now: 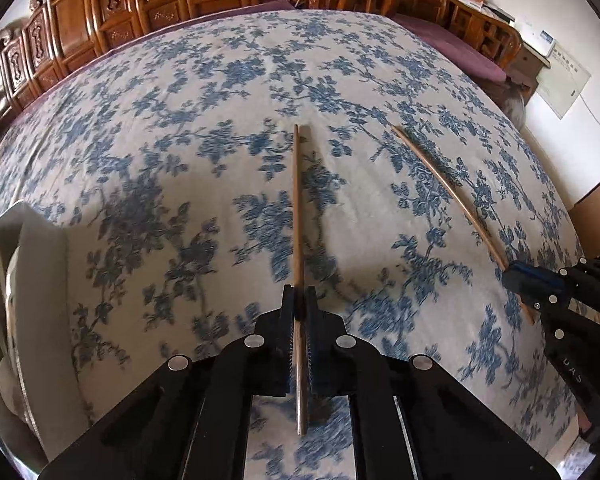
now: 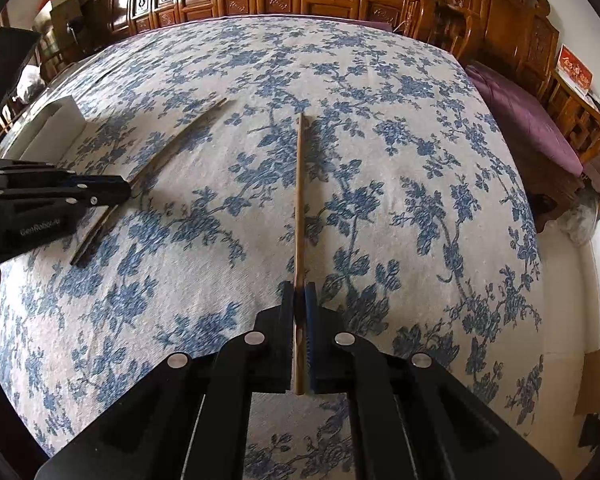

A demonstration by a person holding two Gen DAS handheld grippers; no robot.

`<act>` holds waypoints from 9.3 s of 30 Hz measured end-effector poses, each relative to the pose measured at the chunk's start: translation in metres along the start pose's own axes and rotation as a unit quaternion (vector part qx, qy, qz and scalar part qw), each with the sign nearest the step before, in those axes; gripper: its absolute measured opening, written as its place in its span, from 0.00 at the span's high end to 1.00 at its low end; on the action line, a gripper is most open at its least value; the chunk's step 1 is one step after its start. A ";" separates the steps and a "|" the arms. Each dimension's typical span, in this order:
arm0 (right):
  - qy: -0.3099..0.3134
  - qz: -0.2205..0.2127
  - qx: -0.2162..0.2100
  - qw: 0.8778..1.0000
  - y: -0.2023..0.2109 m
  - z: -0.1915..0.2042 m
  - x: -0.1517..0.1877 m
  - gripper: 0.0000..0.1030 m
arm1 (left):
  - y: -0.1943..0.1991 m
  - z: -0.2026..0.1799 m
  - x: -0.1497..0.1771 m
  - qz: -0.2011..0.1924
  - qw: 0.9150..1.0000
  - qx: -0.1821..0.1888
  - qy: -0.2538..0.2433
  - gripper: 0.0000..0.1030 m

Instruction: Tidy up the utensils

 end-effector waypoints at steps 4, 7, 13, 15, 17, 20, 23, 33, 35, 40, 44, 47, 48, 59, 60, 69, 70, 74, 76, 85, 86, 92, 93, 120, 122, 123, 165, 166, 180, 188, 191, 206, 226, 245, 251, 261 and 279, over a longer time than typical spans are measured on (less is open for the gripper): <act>-0.001 0.002 -0.002 1.000 0.001 0.010 0.003 0.94 | 0.011 0.010 0.003 -0.009 1.000 0.005 0.004 0.96; 0.000 0.000 -0.003 1.000 0.005 0.021 0.003 0.94 | 0.023 0.017 0.005 -0.020 1.000 0.002 0.001 0.96; 0.010 -0.011 -0.003 1.000 0.021 0.044 -0.004 0.94 | 0.050 0.035 0.004 -0.044 0.999 0.004 0.006 0.96; 0.013 -0.015 -0.003 1.000 0.026 0.051 -0.007 0.94 | 0.062 0.043 0.006 -0.053 0.999 0.005 0.008 0.96; 0.017 -0.020 -0.002 1.000 0.033 0.060 -0.012 0.94 | 0.071 0.049 0.007 -0.060 0.998 0.006 0.009 0.96; 0.023 -0.027 -0.003 0.999 0.041 0.071 -0.018 0.94 | 0.085 0.060 0.010 -0.071 0.997 0.005 0.012 0.96; 0.031 -0.034 -0.004 0.999 0.048 0.086 -0.025 0.94 | 0.096 0.070 0.013 -0.080 0.997 0.005 0.015 0.96; 0.054 -0.046 -0.017 0.997 0.057 0.132 -0.037 0.94 | 0.120 0.107 0.026 -0.096 0.995 0.007 0.027 0.96; 0.058 -0.047 -0.020 0.997 0.057 0.140 -0.038 0.94 | 0.122 0.113 0.028 -0.097 0.995 0.005 0.028 0.96; 0.068 -0.049 -0.026 0.996 0.056 0.158 -0.042 0.94 | 0.122 0.132 0.035 -0.097 0.995 0.000 0.032 0.96; 0.074 -0.049 -0.032 0.996 0.052 0.171 -0.044 0.94 | 0.118 0.149 0.041 -0.093 0.995 -0.002 0.036 0.96; 0.078 -0.047 -0.037 0.995 0.048 0.180 -0.046 0.94 | 0.113 0.163 0.045 -0.086 0.995 -0.008 0.041 0.96; 0.080 -0.046 -0.038 0.995 0.046 0.182 -0.047 0.94 | 0.111 0.168 0.046 -0.084 0.996 -0.009 0.042 0.96; 0.090 -0.039 -0.049 0.994 0.030 0.203 -0.057 0.94 | 0.087 0.212 0.054 -0.065 0.996 -0.028 0.054 0.96; 0.090 -0.038 -0.050 0.994 0.029 0.205 -0.057 0.94 | 0.084 0.215 0.055 -0.061 0.996 -0.029 0.055 0.96; 0.090 -0.026 -0.057 0.994 0.013 0.213 -0.061 0.94 | 0.049 0.231 0.062 -0.033 0.997 -0.032 0.056 0.96; 0.090 -0.025 -0.057 0.994 0.012 0.213 -0.062 0.94 | 0.047 0.231 0.062 -0.031 0.997 -0.032 0.056 0.96; 0.090 -0.022 -0.057 0.994 0.007 0.212 -0.064 0.94 | 0.040 0.230 0.064 -0.025 0.998 -0.028 0.052 0.96; 0.089 -0.021 -0.058 0.994 0.005 0.212 -0.065 0.94 | 0.036 0.230 0.066 -0.021 0.998 -0.028 0.051 0.96; 0.095 -0.015 -0.063 0.993 -0.003 0.222 -0.067 0.94 | 0.027 0.236 0.076 -0.007 0.998 -0.026 0.055 0.96; 0.096 -0.015 -0.063 0.993 -0.004 0.224 -0.068 0.94 | 0.027 0.236 0.077 -0.005 0.998 -0.025 0.054 0.96; 0.104 -0.016 -0.068 0.992 -0.003 0.236 -0.070 0.94 | 0.031 0.237 0.083 -0.003 0.999 -0.012 0.051 0.96; 0.106 -0.017 -0.068 0.992 -0.003 0.238 -0.071 0.94 | 0.031 0.235 0.083 -0.003 0.999 -0.010 0.047 0.96; 0.120 0.002 -0.126 0.985 -0.039 0.321 -0.085 0.94 | 0.077 0.306 0.090 -0.050 0.993 -0.045 0.101 0.39; 0.120 0.009 -0.126 0.985 -0.047 0.325 -0.084 0.94 | 0.077 0.310 0.092 -0.048 0.992 -0.046 0.106 0.36; 0.118 0.013 -0.127 0.985 -0.051 0.327 -0.084 0.94 | 0.077 0.312 0.093 -0.048 0.992 -0.047 0.108 0.35; 0.096 -0.063 -0.144 0.983 -0.008 0.305 -0.080 0.88 | 0.107 0.304 0.096 -0.072 0.989 -0.052 0.117 0.26; 0.097 -0.066 -0.143 0.983 -0.005 0.303 -0.078 0.88 | 0.108 0.303 0.096 -0.073 0.989 -0.052 0.116 0.26; 0.035 -0.147 -0.098 0.984 0.065 0.257 -0.045 0.32 | 0.155 0.258 0.100 -0.121 0.986 -0.059 0.101 0.12; 0.000 -0.197 -0.051 0.979 0.117 0.233 -0.027 0.02 | 0.196 0.218 0.106 -0.155 0.984 -0.043 0.082 0.07; -0.002 -0.207 -0.028 0.978 0.133 0.231 -0.019 0.02 | 0.209 0.206 0.111 -0.162 0.983 -0.040 0.080 0.07; -0.016 -0.248 0.014 0.969 0.201 0.238 0.010 0.02 | 0.268 0.184 0.131 -0.195 0.976 -0.050 0.079 0.07; 0.023 -0.338 0.029 0.941 0.293 0.288 0.018 0.02 | 0.376 0.205 0.160 -0.291 0.945 -0.082 0.124 0.07; 0.022 -0.349 0.030 0.936 0.306 0.297 0.024 0.02 | 0.387 0.209 0.172 -0.295 0.943 -0.079 0.134 0.07; 0.022 -0.349 0.029 0.936 0.306 0.298 0.024 0.02 | 0.386 0.209 0.173 -0.294 0.943 -0.080 0.135 0.07; 0.022 -0.350 0.029 0.936 0.305 0.299 0.025 0.02 | 0.381 0.208 0.173 -0.287 0.946 -0.080 0.130 0.07; 0.021 -0.349 0.029 0.937 0.304 0.300 0.026 0.02 | 0.383 0.205 0.174 -0.290 0.945 -0.078 0.127 0.07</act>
Point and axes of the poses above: each gripper's, at about its wrist camera, not at the fingertips, and y roughly against the way its jaws point, z to its left, x to its underside, the point moved 2 cm from there along -y, roughly the way its jaws point, and after that the axes turned 13 degrees about -x, right-handed, at the moved point
